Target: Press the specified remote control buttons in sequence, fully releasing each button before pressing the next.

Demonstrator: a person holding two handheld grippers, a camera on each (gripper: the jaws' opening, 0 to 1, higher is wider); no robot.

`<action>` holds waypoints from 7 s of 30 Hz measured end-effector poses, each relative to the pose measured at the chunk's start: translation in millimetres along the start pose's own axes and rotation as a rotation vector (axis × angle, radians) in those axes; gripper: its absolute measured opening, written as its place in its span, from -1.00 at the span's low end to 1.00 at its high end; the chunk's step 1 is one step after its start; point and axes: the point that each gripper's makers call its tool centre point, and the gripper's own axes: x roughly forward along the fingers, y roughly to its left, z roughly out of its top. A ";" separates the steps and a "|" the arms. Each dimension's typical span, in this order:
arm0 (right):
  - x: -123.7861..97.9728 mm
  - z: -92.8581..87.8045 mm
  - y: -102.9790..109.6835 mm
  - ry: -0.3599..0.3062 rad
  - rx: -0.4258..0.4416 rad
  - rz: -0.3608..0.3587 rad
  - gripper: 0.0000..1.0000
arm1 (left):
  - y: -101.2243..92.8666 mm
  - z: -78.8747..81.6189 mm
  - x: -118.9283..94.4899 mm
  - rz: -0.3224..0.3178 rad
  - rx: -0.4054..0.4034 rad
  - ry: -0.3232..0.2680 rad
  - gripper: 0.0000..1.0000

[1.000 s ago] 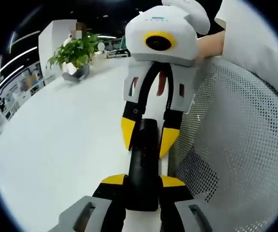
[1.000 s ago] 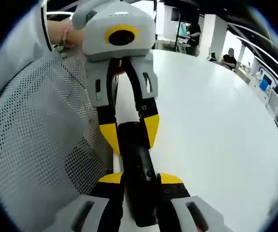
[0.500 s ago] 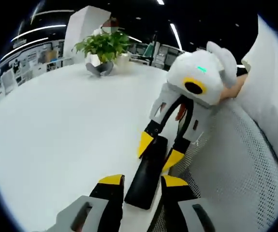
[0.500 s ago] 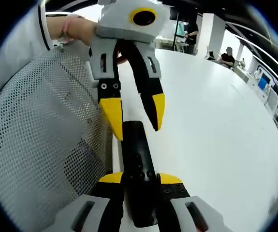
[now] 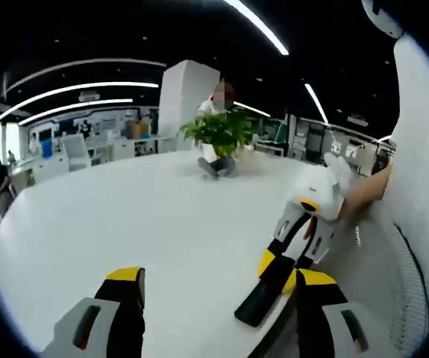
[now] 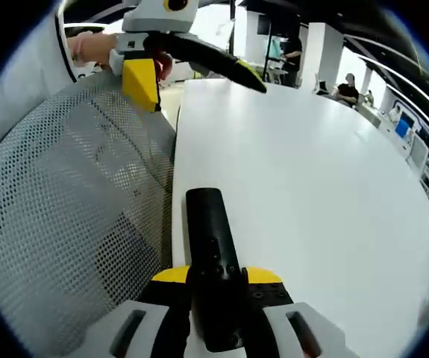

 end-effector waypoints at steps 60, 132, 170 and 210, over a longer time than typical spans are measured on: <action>1.5 2.7 -42.2 0.038 0.007 -0.008 -0.58 | 36.0 40.7 -46.2 0.255 -0.021 -0.417 0.56; 9.3 9.5 -191.5 0.161 0.018 -0.006 -0.58 | 43.0 -7.5 -34.2 0.262 -0.164 -0.140 0.43; -105.8 39.9 -170.3 -0.578 0.575 -0.469 0.98 | 50.1 -10.5 -37.0 0.292 -0.193 -0.140 0.41; -168.6 13.7 -72.4 -0.599 0.410 -0.768 0.84 | 53.3 2.9 -43.2 0.330 -0.215 -0.218 0.50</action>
